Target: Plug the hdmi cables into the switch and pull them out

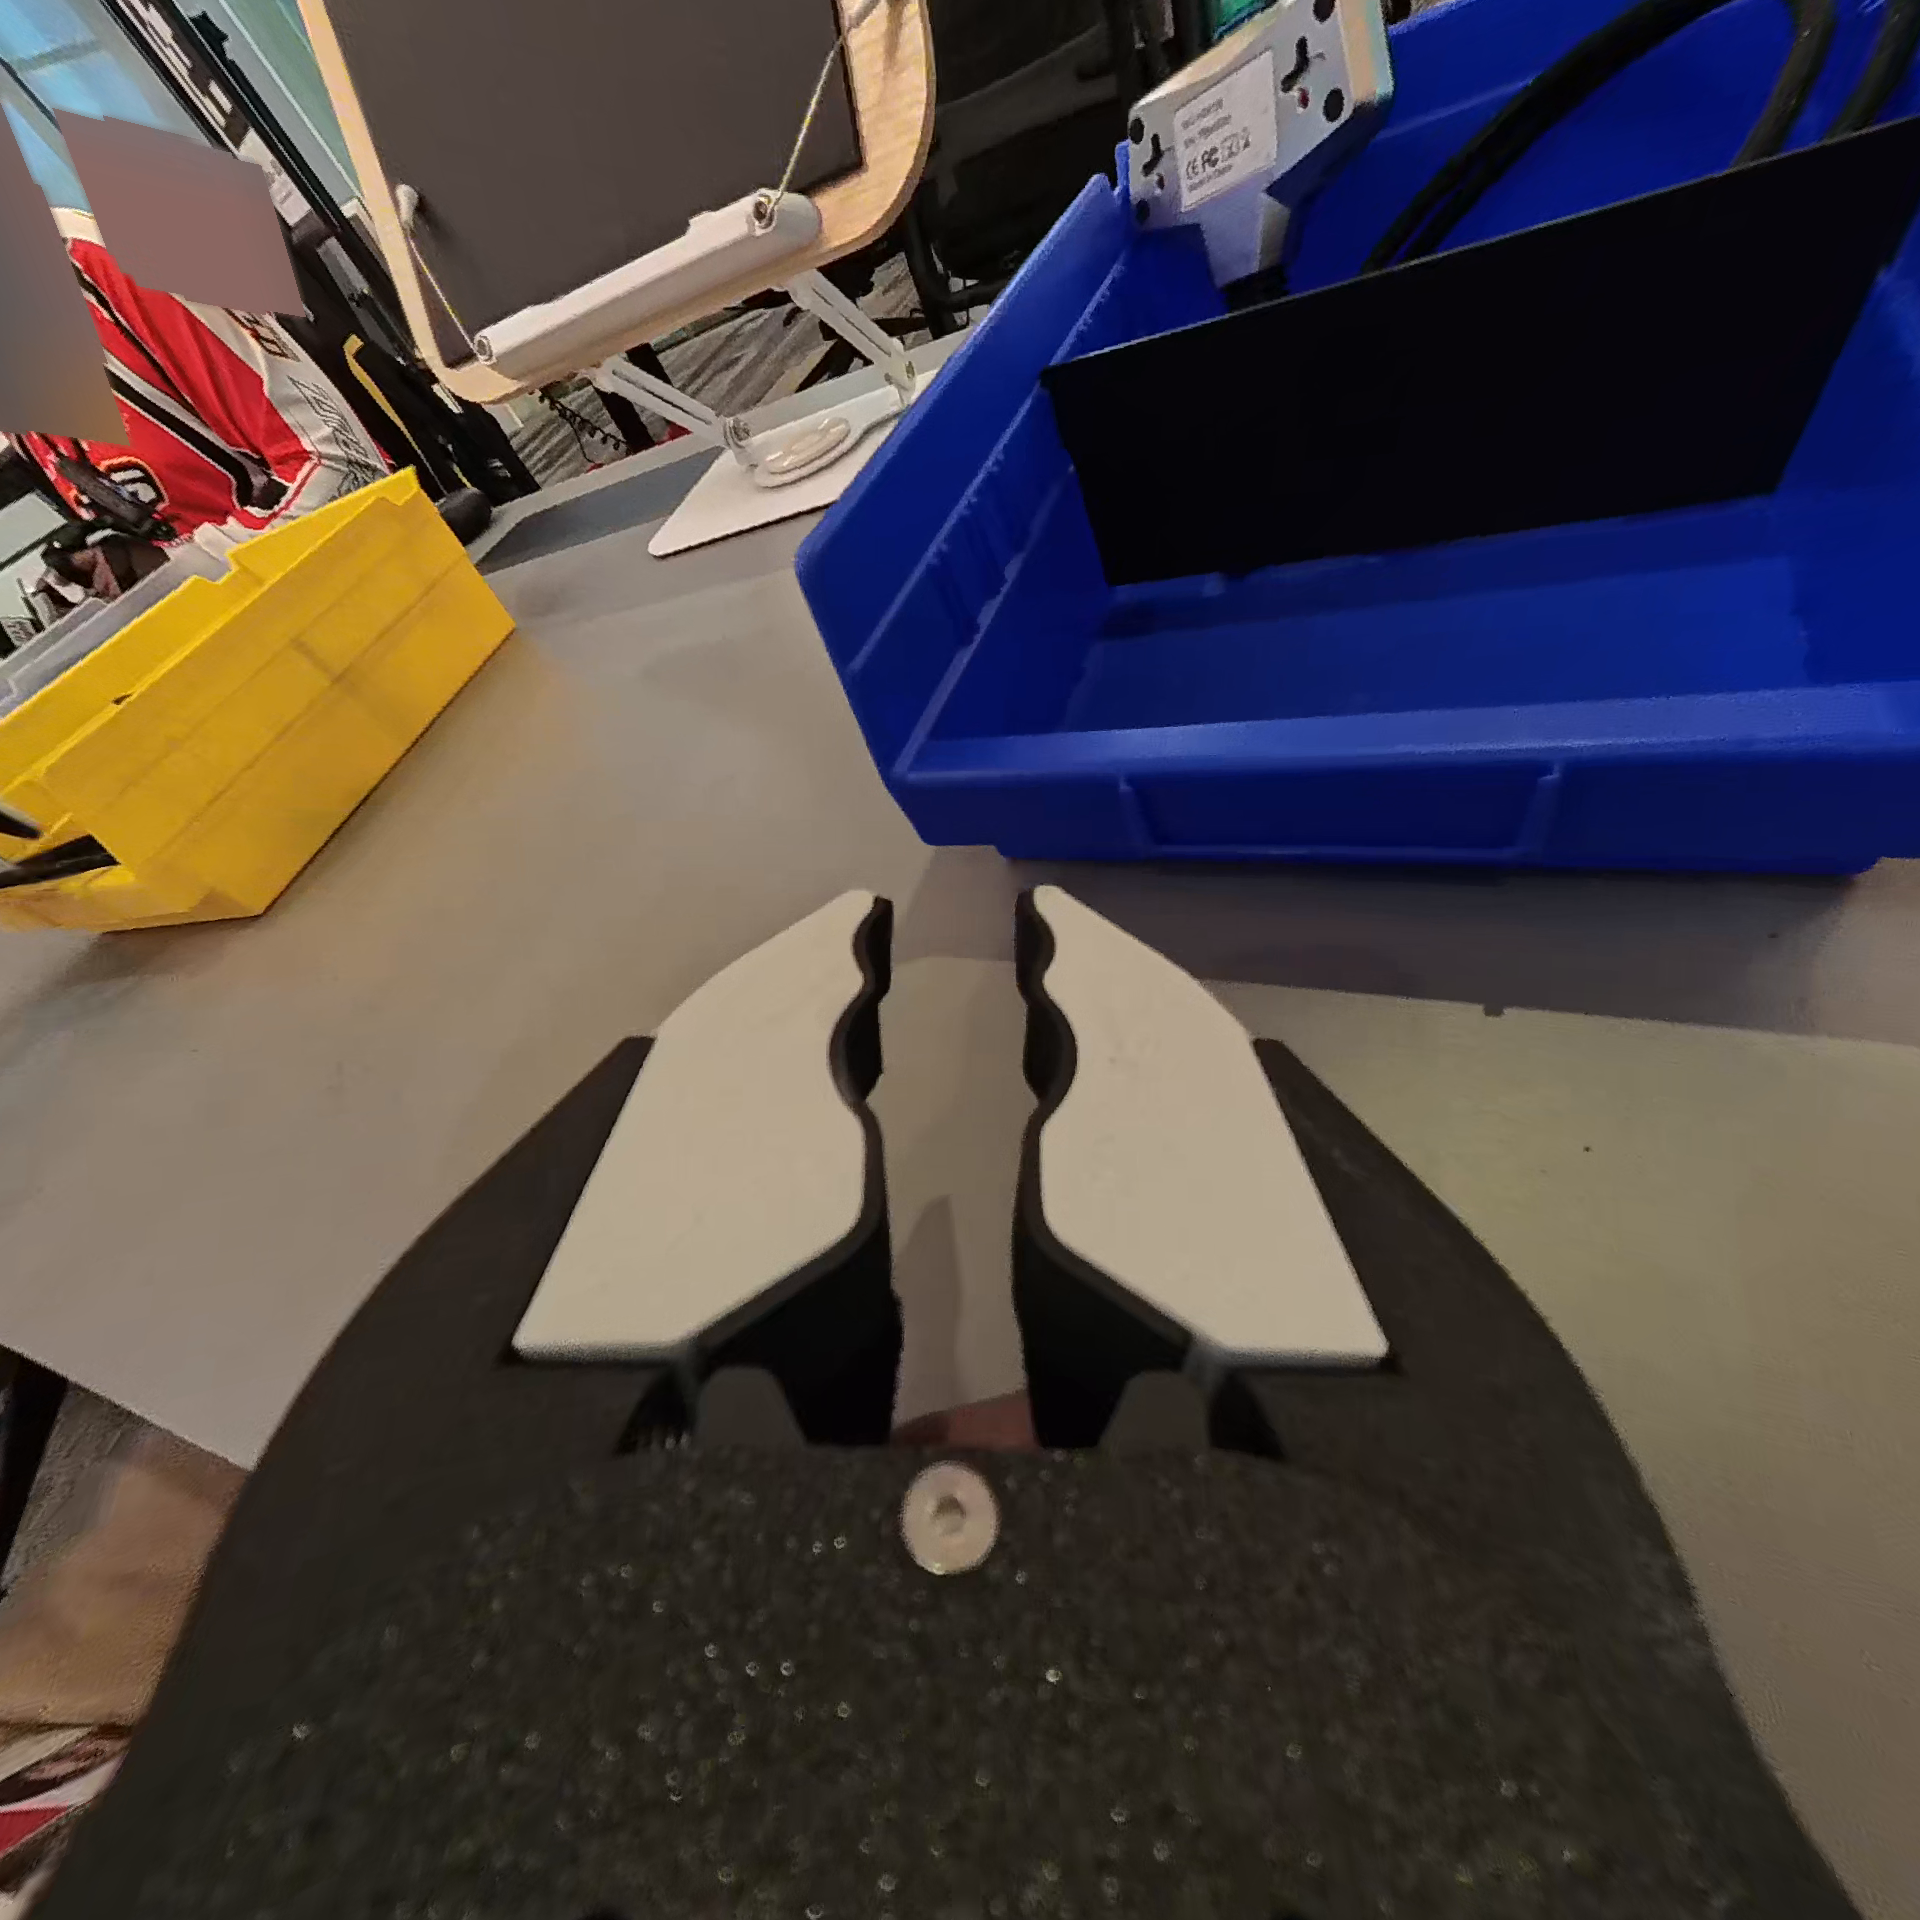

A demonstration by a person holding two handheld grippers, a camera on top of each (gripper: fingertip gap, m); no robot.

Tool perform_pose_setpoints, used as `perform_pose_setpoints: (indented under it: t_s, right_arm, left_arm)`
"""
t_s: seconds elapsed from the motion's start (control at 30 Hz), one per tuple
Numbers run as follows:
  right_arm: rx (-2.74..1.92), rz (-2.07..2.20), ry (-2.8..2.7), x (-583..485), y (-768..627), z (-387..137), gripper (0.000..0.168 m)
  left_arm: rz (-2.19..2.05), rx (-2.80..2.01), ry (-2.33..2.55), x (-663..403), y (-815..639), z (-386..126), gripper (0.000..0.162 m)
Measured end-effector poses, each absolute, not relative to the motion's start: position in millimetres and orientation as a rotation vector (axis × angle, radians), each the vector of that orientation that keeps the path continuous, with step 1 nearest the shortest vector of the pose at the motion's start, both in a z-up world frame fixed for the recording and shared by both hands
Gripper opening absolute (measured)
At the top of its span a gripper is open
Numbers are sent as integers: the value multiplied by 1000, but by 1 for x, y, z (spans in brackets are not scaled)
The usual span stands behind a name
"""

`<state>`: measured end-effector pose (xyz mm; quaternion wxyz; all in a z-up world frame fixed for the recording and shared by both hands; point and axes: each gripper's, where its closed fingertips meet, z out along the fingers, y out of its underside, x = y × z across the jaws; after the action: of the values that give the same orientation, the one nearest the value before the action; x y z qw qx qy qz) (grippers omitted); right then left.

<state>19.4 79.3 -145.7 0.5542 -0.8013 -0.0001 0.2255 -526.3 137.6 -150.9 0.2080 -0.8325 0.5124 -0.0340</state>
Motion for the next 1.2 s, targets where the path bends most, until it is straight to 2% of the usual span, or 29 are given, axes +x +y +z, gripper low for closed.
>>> perform_pose_setpoints:
  t_s: [0.03,0.3,0.43,0.63,0.83,0.97,1.07,1.2]
  right_arm:
    - [-1895,524,-6,20,79,-146,22]
    - [-1915,533,-28,18,80,-149,21]
    - [-1918,552,-38,13,79,-149,21]
    - [-1909,567,-27,14,78,-148,21]
    - [-1906,601,-18,11,76,-148,21]
    - [-1904,595,-28,10,74,-147,20]
    - [-1900,592,-31,10,73,-146,20]
    - [-1901,604,-39,7,72,-146,20]
  left_arm:
    - [-128,-2328,1483,-524,135,-153,18]
    - [-242,-2389,1615,-523,131,-163,11]
    - [-133,-2299,1617,-522,143,-152,8]
    - [-13,-2067,1489,-515,157,-84,7]
    - [251,-1808,1298,-518,168,22,6]
    - [307,-1580,1177,-476,148,78,6]
    - [297,-1471,1241,-418,125,71,6]
    - [48,-1430,1314,-321,96,27,6]
